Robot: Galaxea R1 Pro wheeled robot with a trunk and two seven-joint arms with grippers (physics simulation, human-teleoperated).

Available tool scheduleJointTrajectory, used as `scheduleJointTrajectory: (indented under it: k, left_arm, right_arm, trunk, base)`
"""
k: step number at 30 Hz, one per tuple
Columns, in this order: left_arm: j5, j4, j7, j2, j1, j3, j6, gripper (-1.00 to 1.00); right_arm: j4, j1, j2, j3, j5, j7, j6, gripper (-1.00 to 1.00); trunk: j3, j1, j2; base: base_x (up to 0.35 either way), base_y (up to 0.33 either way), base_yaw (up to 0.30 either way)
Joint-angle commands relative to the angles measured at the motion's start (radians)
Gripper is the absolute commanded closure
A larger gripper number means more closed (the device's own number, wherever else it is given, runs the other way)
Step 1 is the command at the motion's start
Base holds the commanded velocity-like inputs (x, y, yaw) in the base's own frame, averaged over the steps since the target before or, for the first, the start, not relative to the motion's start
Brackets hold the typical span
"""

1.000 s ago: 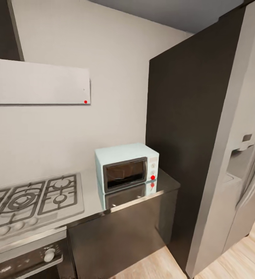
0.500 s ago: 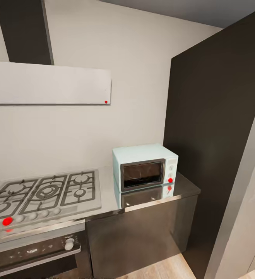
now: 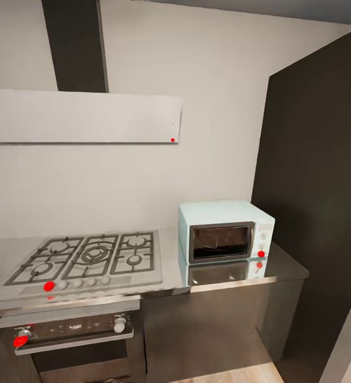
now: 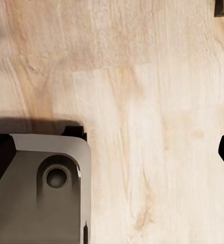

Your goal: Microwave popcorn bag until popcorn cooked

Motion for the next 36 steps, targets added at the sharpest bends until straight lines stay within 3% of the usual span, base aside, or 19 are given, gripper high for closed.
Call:
scheduleJointTrajectory:
  k: [1, 13, 19, 36]
  left_arm:
    - [0.010, 0.002, -0.004, -0.001, 0.000, -0.008, -0.003, -1.00]
    - [0.010, 0.001, -0.004, -0.001, -0.001, -0.007, -0.003, -1.00]
    - [0.010, 0.001, -0.003, -0.002, -0.001, -0.008, -0.001, -1.00]
    - [0.009, 0.001, 0.000, -0.007, 0.000, -0.007, 0.009, -1.00]
  right_arm:
    - [0.003, -0.001, 0.000, 0.008, -0.004, 0.003, -0.001, -1.00]
    - [0.003, -0.001, 0.000, 0.013, -0.004, 0.003, 0.001, -1.00]
    - [0.003, -0.001, -0.001, 0.013, -0.007, -0.001, -0.008, -1.00]
    - [0.003, -0.001, -0.002, 0.014, -0.007, 0.000, -0.004, -1.00]
  trunk:
    - [0.000, 0.000, 0.000]
    - [0.000, 0.000, 0.000]
    - [0.000, 0.000, 0.000]
    - [0.000, 0.000, 0.000]
  base:
    - [0.000, 0.000, 0.300]
    - [0.000, 0.000, 0.298]
    - [0.000, -0.031, 0.080]
    - [0.057, -0.308, 0.001]
